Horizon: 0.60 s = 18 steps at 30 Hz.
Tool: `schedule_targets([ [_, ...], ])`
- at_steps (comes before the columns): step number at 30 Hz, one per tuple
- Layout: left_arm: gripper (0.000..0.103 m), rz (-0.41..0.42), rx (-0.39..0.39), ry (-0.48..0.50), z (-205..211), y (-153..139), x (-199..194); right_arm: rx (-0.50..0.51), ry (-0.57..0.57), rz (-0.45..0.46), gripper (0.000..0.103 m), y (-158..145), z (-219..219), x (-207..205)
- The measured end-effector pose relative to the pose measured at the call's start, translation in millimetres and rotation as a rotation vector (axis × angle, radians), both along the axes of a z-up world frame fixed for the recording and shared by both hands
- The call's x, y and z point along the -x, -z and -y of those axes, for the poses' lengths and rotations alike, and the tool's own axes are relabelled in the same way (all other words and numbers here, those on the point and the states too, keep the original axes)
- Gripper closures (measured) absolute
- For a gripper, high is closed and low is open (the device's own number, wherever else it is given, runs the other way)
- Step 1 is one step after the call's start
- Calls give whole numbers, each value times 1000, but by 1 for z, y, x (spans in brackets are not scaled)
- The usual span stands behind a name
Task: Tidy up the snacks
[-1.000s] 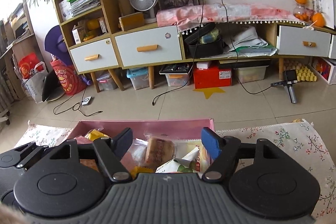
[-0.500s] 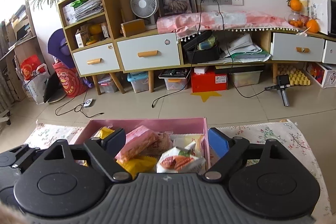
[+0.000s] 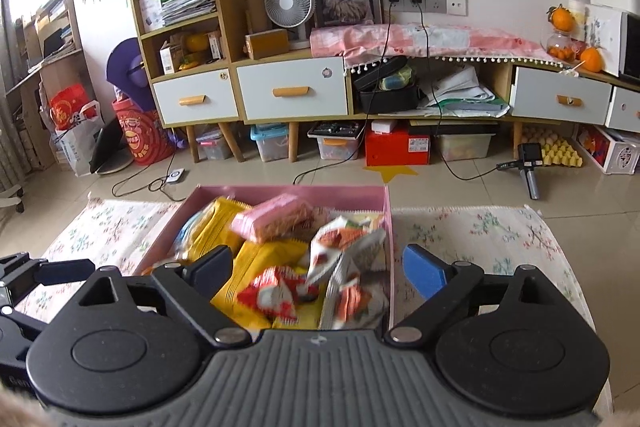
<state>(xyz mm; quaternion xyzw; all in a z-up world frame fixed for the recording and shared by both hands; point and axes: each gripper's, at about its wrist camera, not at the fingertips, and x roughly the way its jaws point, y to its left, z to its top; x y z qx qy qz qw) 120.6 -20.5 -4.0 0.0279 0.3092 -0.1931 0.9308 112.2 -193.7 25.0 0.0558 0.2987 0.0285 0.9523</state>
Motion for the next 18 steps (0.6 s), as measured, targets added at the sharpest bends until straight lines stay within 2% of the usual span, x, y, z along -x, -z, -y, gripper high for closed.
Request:
schedule_targets([
  [6,1,-25,-25,-24,-5,5,24,9,13,-17,10,4,-6,19],
  [14,1,-96,-98,-112,-11,7,51,49,0,-66,8,10,-29,48],
  [18,1,-116,-93,-154,-19,3,65,80,-7,-78,3,5,-40,63],
])
